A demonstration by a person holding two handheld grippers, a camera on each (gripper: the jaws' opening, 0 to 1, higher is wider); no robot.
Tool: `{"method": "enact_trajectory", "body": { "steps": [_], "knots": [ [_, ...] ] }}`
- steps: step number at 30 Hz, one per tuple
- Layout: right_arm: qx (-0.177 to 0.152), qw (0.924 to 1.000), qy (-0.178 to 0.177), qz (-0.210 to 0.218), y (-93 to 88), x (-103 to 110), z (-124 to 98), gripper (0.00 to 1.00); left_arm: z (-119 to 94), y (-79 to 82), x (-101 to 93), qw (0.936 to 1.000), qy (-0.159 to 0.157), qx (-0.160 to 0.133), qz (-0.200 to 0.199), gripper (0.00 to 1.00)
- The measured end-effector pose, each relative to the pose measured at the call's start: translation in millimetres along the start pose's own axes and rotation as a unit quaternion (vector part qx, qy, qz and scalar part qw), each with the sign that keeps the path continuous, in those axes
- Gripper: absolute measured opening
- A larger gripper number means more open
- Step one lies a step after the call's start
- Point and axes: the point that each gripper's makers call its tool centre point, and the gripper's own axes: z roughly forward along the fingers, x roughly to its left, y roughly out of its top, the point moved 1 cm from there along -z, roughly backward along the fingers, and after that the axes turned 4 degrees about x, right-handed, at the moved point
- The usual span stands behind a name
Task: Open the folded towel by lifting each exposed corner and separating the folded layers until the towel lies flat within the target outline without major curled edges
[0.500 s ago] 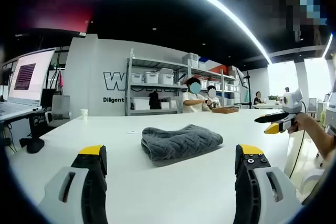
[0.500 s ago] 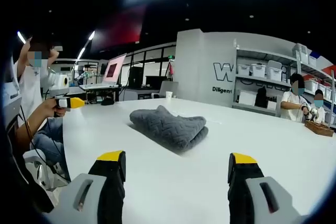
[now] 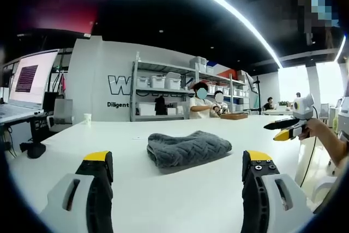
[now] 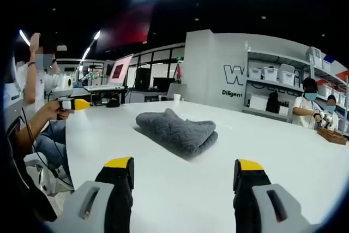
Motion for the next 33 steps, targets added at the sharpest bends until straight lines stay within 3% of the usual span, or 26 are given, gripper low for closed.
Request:
{"method": "enact_trajectory", "body": {
  "steps": [4, 8, 11, 19, 24, 33],
  "knots": [
    [0.003, 1.0, 0.0, 0.001, -1.3, -1, 1, 0.71, 1, -2.3, 2.6, 1.0, 0.003, 0.004, 0.001, 0.96],
    [0.011, 0.9994, -0.004, -0.031, -2.3, 2, 1, 0.71, 1, -3.8, 3.1, 1.0, 0.003, 0.006, -0.002, 0.94],
    [0.012, 0.9997, 0.002, -0.02, -2.3, 3, 2, 0.7, 1, -3.2, 1.9, 0.9999, 0.004, 0.005, 0.012, 0.92],
    [0.007, 0.9992, -0.01, -0.038, 4.3, -2, 2, 0.69, 1, -3.6, 4.0, 0.9999, 0.009, 0.007, 0.007, 0.93],
    [0.0, 0.9994, 0.0, -0.035, 7.7, -4, 4, 0.68, 1, -6.3, 4.1, 0.9999, 0.014, 0.009, 0.0, 0.92],
    [-0.008, 0.9995, 0.011, -0.029, 2.1, -22, 13, 0.67, 26, -13.8, -0.1, 0.9994, 0.019, 0.018, -0.025, 0.9]
  ]
}}
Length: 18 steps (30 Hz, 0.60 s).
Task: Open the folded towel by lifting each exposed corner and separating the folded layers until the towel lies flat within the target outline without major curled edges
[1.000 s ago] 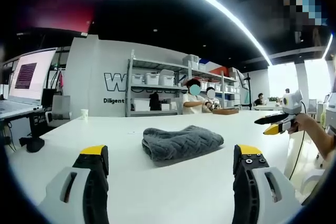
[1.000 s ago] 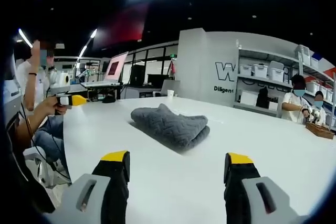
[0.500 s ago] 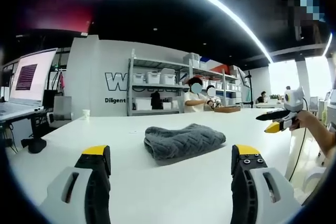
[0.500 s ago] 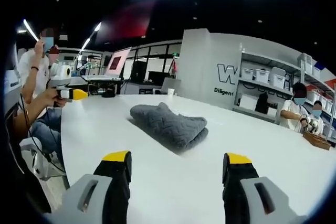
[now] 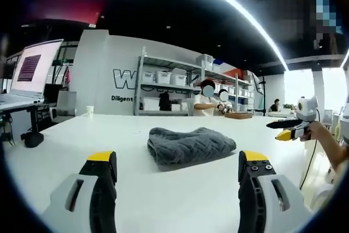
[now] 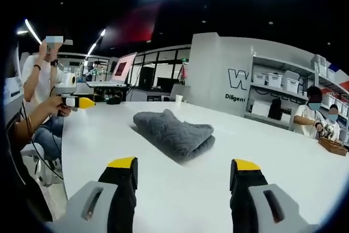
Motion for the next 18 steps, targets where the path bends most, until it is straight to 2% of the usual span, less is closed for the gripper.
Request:
{"method": "enact_trajectory", "body": {
  "steps": [8, 14, 18],
  "knots": [
    [0.009, 0.9998, 0.015, -0.004, -7.2, -12, 14, 0.66, 30, 1.5, -9.5, 0.9995, -0.002, 0.019, 0.024, 0.9],
    [0.005, 0.9995, 0.028, 0.013, -5.0, -17, 17, 0.65, 36, 0.6, -0.6, 0.9988, 0.008, 0.036, 0.032, 0.9],
    [0.005, 0.9994, 0.033, 0.014, -2.9, -18, 16, 0.64, 37, 3.0, 5.6, 0.9993, 0.011, 0.032, 0.015, 0.89]
  ]
}}
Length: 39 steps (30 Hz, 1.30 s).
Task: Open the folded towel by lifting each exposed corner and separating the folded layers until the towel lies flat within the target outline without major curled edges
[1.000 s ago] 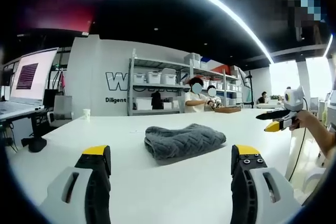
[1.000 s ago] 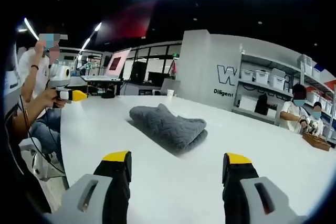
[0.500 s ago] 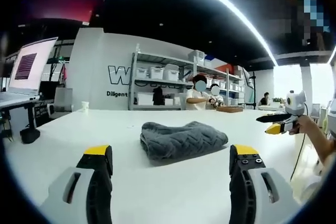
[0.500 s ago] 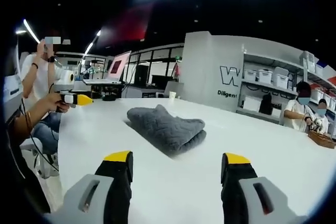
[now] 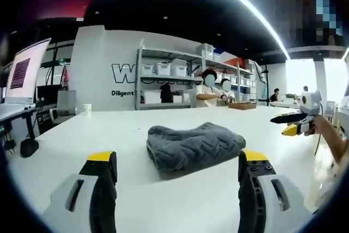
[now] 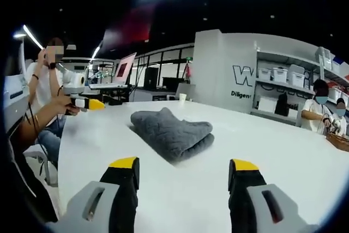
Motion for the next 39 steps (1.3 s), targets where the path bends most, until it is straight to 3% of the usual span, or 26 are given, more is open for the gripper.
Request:
{"method": "enact_trajectory", "body": {
  "steps": [4, 8, 15, 20, 26, 31, 35, 39],
  "knots": [
    [-0.015, 0.9999, 0.002, 0.008, 4.9, -5, 1, 0.63, 13, 4.4, 2.4, 0.9994, -0.024, -0.008, -0.025, 0.84],
    [-0.04, 0.999, 0.005, 0.019, 18.9, -6, 12, 0.62, 29, 3.7, -0.6, 0.998, -0.063, 0.006, -0.008, 0.85],
    [-0.042, 0.9991, -0.003, 0.003, 37.8, 4, 38, 0.61, 48, 12.1, 11.2, 0.9931, -0.116, 0.014, 0.017, 0.82],
    [-0.045, 0.9989, -0.01, -0.004, 42.4, 8, 53, 0.59, 60, 11.9, 21.4, 0.9934, -0.11, 0.021, 0.026, 0.79],
    [-0.025, 0.9994, -0.025, -0.005, 47.2, 3, 64, 0.58, 80, 22.1, 23.6, 0.9898, -0.14, -0.003, 0.027, 0.79],
    [-0.021, 0.9991, -0.032, -0.018, 59.5, 5, 71, 0.58, 95, 19.7, 30.8, 0.9888, -0.146, 0.0, 0.03, 0.78],
    [-0.015, 0.9993, -0.03, -0.016, 63.4, 4, 84, 0.56, 105, 17.2, 31.6, 0.9874, -0.157, 0.012, 0.019, 0.77],
    [-0.007, 0.9993, -0.034, -0.009, 62.3, 1, 104, 0.55, 116, 12.7, 35.9, 0.986, -0.159, 0.031, 0.04, 0.77]
  ]
}}
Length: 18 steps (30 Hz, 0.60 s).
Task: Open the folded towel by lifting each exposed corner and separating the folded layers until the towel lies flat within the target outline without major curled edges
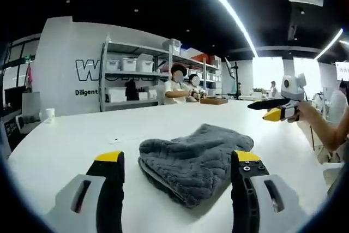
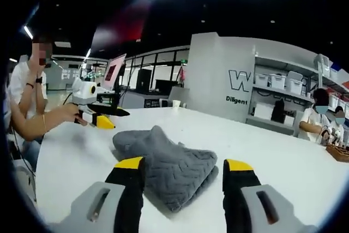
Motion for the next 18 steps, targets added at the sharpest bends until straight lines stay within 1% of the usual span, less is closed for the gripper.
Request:
{"method": "enact_trajectory", "body": {
  "steps": [1, 5, 8, 10, 13, 15, 18],
  "knots": [
    [0.002, 1.0, 0.001, 0.001, -0.6, 1, 3, 0.55, 3, -4.0, 4.3, 0.9999, 0.002, 0.012, -0.008, 0.77],
    [0.013, 0.9999, 0.005, 0.001, -4.1, 3, 20, 0.54, 14, -14.1, 12.0, 0.9993, 0.001, 0.033, -0.014, 0.75],
    [0.022, 0.9997, 0.002, -0.005, -7.9, 0, 32, 0.53, 24, -24.9, 16.7, 0.9981, -0.002, 0.048, -0.039, 0.74],
    [0.024, 0.9997, -0.001, 0.003, -10.6, -6, 38, 0.52, 31, -31.2, 19.6, 0.997, -0.006, 0.056, -0.053, 0.73],
    [0.028, 0.9994, -0.012, 0.014, -15.5, -17, 46, 0.51, 38, -32.8, 26.0, 0.9964, -0.007, 0.055, -0.064, 0.71],
    [0.03, 0.9992, -0.018, 0.02, -17.9, -23, 49, 0.51, 43, -31.3, 32.0, 0.9958, -0.004, 0.047, -0.078, 0.69],
    [0.03, 0.9988, -0.023, 0.031, -19.9, -30, 55, 0.5, 50, -32.8, 35.0, 0.9944, -0.009, 0.047, -0.094, 0.65]
  ]
}}
